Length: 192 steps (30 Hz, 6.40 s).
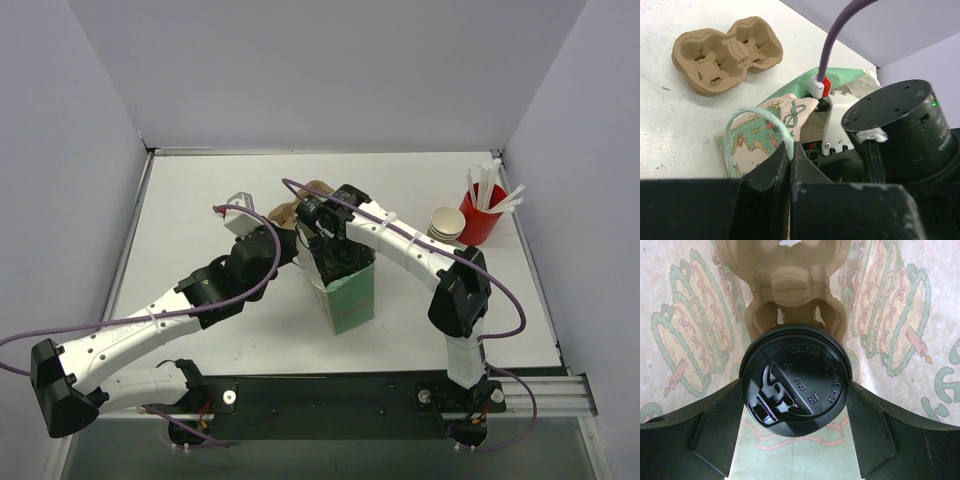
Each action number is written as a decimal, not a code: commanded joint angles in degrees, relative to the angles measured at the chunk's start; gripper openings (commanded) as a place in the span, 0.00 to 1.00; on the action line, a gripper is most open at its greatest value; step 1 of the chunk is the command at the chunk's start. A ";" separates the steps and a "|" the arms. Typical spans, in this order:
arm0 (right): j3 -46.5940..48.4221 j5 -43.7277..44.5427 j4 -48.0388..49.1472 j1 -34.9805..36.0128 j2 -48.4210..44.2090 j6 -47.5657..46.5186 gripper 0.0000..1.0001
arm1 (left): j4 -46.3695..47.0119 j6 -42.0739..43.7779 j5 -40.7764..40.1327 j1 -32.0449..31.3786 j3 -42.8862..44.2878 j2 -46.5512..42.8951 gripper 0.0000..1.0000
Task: Pack the takeout coffee
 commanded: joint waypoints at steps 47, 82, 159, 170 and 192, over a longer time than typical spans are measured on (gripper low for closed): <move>-15.62 2.32 12.81 0.76 -4.01 1.60 0.09 | 1.84 1.66 2.39 -0.35 4.11 3.17 0.00; -25.99 5.49 20.02 1.72 -5.77 3.27 0.07 | 0.17 0.69 2.48 -0.35 4.02 3.08 0.00; -38.38 8.48 29.95 2.43 -10.42 4.59 0.06 | -5.37 -1.15 0.19 -0.35 6.66 5.19 0.00; -40.41 8.13 32.59 2.16 -12.45 4.58 0.06 | -5.10 -0.54 -0.07 -0.26 6.39 4.67 0.00; -44.27 7.07 36.81 2.25 -15.18 5.11 0.06 | -5.19 -0.98 0.10 -0.26 5.16 3.61 0.00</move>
